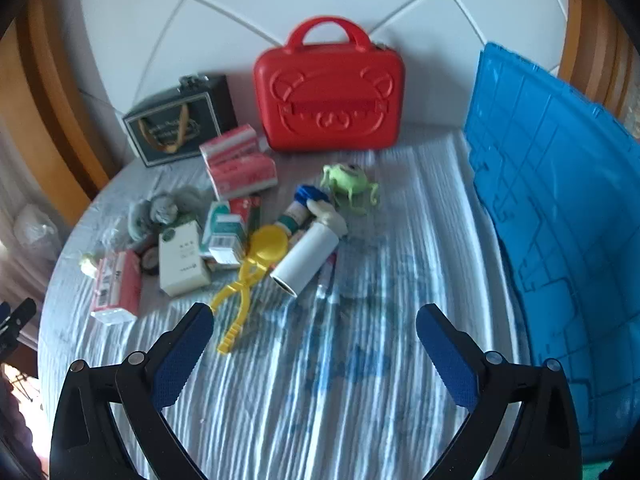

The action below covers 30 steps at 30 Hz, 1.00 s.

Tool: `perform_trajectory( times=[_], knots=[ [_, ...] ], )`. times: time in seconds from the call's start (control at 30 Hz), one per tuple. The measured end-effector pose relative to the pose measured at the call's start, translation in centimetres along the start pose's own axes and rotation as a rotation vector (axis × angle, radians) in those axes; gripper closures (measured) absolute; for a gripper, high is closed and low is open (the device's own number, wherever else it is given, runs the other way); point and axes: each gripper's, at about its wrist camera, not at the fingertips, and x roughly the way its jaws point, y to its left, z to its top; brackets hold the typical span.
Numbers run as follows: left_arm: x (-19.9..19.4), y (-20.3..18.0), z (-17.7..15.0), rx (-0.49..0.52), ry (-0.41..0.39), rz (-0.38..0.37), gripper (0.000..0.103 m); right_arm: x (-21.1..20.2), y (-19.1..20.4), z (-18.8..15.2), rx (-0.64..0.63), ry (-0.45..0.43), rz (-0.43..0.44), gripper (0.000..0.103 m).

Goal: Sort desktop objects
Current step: 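Grasp the pink-and-white tissue pack with the left tool while the right tool grasps a white roll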

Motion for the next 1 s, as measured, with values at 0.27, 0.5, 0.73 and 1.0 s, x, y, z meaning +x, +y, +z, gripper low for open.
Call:
perform_trajectory(
  times=[0.27, 0.5, 0.73, 1.0],
  knots=[
    [11.7, 1.9, 2.4, -0.024, 0.218, -0.019, 0.002, 10.8, -0.8, 3.0, 0.159, 0.227, 0.021, 0.003],
    [18.1, 0.4, 2.9, 0.002, 0.384, 0.010, 0.002, 16.3, -1.3, 5.2, 0.236, 0.351, 0.030, 0.019],
    [21.5, -0.9, 2.8, 0.025, 0.487, 0.028, 0.002, 20.4, -1.4, 6.0, 0.284, 0.441, 0.045, 0.045],
    [22.6, -1.5, 3.1, 0.051, 0.512, 0.031, 0.012, 22.7, -1.6, 5.6, 0.340, 0.489, 0.058, 0.053]
  ],
)
